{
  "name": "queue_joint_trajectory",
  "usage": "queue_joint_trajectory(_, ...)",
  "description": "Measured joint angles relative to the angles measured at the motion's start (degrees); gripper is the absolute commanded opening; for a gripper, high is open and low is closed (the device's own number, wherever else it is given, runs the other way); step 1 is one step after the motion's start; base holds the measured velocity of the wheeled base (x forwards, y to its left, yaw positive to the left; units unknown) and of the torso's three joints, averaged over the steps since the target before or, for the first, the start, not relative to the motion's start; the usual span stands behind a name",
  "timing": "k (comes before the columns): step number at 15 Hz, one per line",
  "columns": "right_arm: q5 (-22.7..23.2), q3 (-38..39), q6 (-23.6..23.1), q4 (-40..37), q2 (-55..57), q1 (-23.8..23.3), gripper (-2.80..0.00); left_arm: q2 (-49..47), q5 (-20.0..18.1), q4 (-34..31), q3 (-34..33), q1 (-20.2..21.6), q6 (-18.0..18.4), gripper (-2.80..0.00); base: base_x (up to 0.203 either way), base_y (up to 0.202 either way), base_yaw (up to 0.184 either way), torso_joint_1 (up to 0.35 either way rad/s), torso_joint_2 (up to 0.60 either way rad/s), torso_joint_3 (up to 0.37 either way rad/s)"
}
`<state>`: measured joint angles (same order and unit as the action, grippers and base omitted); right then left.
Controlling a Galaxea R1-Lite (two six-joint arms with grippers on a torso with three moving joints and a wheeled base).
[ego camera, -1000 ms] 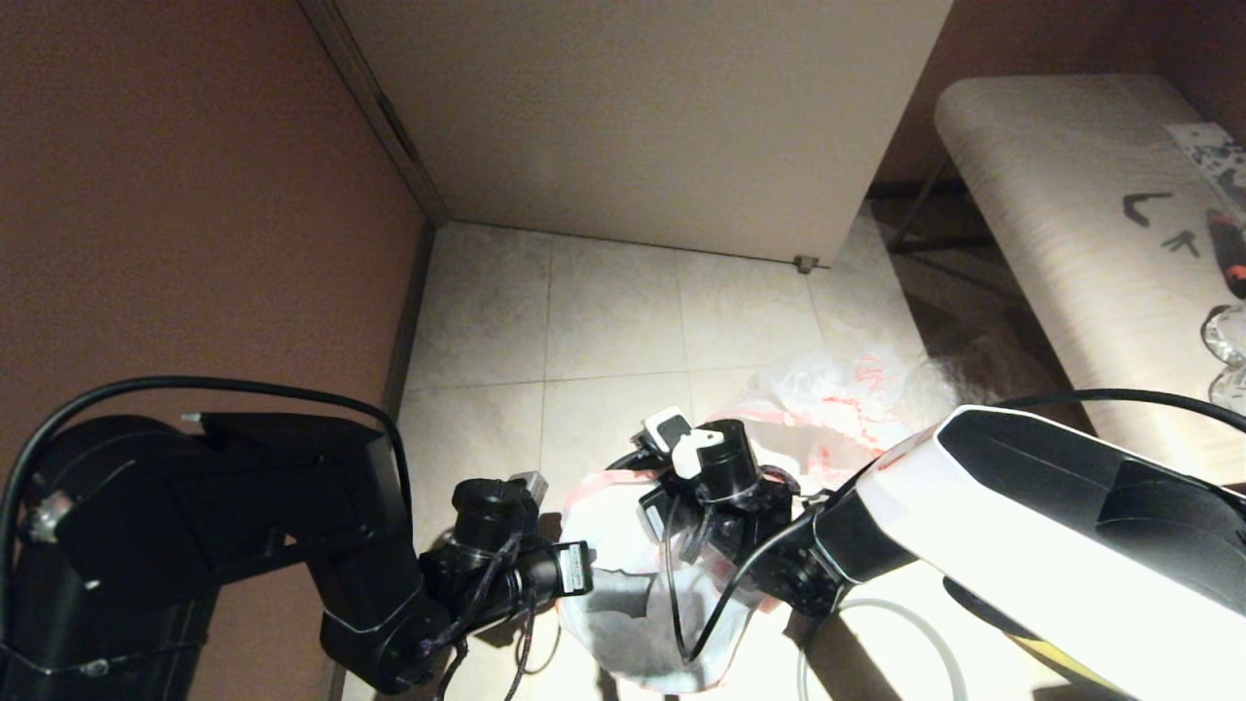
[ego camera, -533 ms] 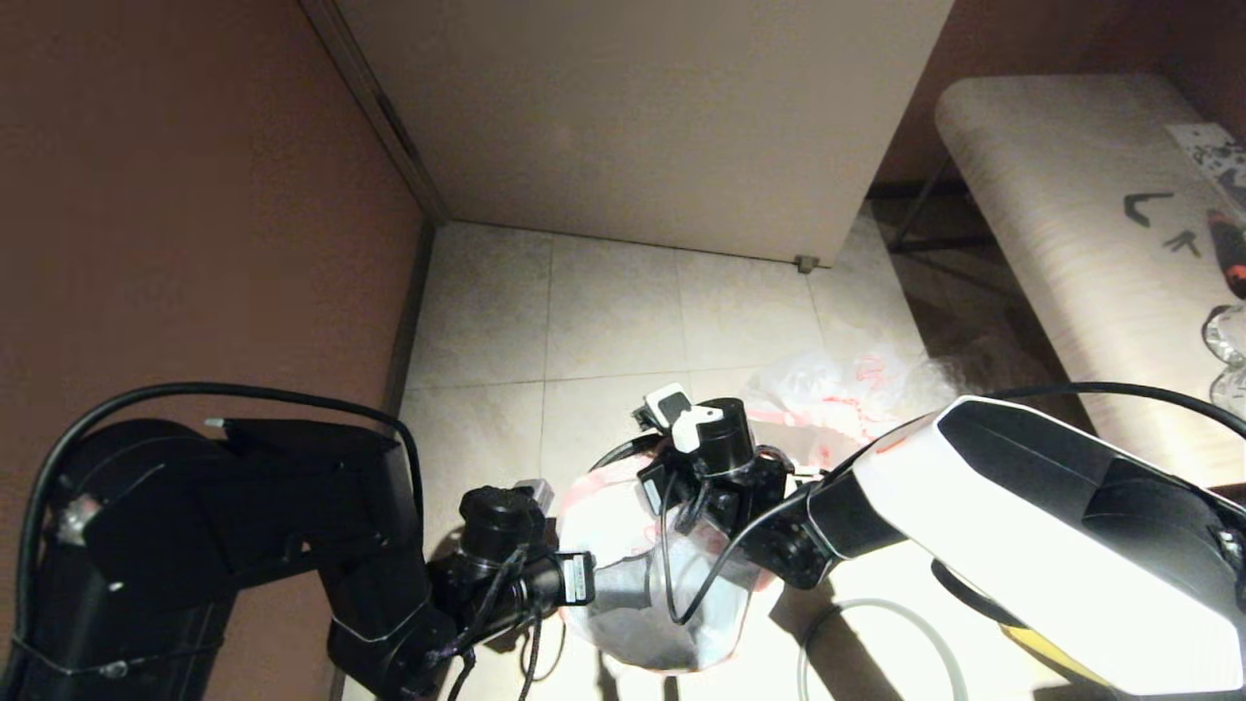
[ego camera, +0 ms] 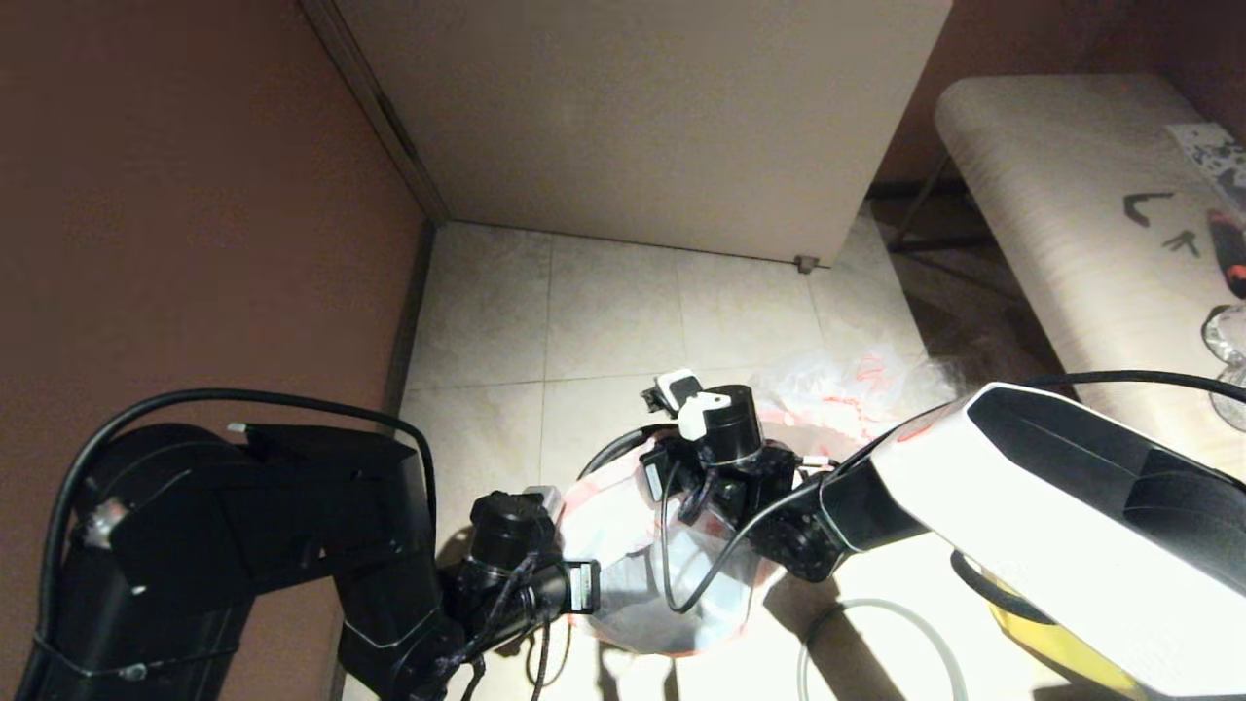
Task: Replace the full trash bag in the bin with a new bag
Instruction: Put the new garbage bag on the trash can
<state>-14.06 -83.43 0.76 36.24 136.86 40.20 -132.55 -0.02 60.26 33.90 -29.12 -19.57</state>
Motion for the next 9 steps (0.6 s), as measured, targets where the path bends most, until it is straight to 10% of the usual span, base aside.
queue_joint_trajectory(9, 0.0, 9.3, 1.2, 0.6, 0.5, 4.0, -2.8, 0.9, 0.4, -3.3, 3.5, 1.5, -4.6, -2.8, 0.0, 0.0, 0.0, 0.0, 0.0, 0.0)
